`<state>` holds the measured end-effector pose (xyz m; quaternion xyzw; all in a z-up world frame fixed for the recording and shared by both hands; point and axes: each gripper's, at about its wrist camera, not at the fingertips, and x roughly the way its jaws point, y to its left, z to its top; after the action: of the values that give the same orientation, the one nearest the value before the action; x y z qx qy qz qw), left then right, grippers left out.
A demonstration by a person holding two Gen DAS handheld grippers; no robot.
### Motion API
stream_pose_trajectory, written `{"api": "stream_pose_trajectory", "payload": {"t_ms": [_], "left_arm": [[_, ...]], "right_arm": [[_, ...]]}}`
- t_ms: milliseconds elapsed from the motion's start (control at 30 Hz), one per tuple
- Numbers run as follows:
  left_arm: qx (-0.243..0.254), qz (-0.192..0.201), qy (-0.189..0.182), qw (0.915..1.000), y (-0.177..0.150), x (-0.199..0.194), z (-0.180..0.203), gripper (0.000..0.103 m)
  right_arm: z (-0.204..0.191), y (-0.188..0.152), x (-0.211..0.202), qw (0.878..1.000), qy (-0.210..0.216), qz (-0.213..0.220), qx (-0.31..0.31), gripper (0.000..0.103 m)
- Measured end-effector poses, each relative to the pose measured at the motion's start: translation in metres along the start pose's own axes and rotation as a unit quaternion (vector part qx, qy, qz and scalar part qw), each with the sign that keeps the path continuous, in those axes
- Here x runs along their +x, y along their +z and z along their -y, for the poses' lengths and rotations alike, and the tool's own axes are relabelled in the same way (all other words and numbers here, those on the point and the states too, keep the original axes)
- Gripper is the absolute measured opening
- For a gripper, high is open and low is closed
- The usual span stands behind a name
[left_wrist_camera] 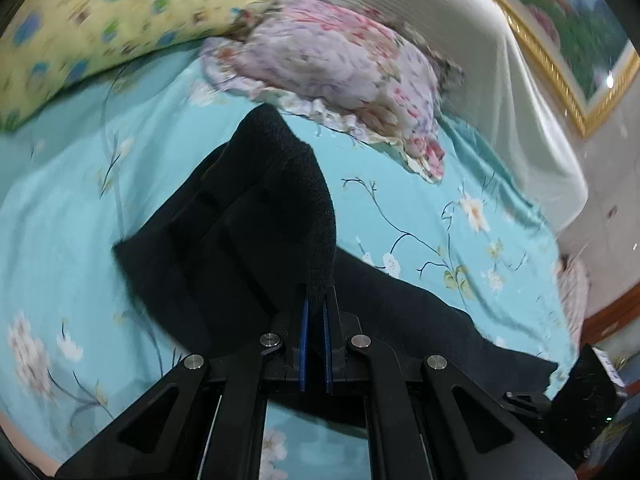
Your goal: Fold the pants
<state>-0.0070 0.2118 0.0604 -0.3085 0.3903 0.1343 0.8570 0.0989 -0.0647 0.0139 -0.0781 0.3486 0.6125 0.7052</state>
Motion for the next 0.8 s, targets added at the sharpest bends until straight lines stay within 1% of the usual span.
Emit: {"api": "stream_pose_trajectory", "payload": {"t_ms": [167,400,633,733,800], "left_arm": [[-0.026,0.011,-0.02,0.9994,-0.013,0.003,-0.023,0.004],[-0.049,0.017,-0.035,0.9981,-0.029,0.004,-0.042,0.004],[-0.056,-0.002,-0.028,0.9981,-0.043,0.012,-0.056,0.005],[-0.051,-0.01,-0.019,0.9985,-0.046,0.014,-0.058,0.008],[-0.051,-0.009,-0.012,0.9986,-0.047,0.012,-0.06,0.009]], "right_arm": [[-0.005,-0.007,0.012,1.0,-0.008,-0.017,-0.008,0.006],[-0.007,-0.012,0.02,0.999,-0.018,-0.033,-0.016,0.006],[-0.008,-0.02,0.03,0.998,-0.024,-0.061,-0.025,0.006],[-0.006,-0.022,0.033,0.997,-0.027,-0.067,-0.024,0.006],[-0.004,-0.022,0.035,0.997,-0.024,-0.07,-0.015,0.01]]}}
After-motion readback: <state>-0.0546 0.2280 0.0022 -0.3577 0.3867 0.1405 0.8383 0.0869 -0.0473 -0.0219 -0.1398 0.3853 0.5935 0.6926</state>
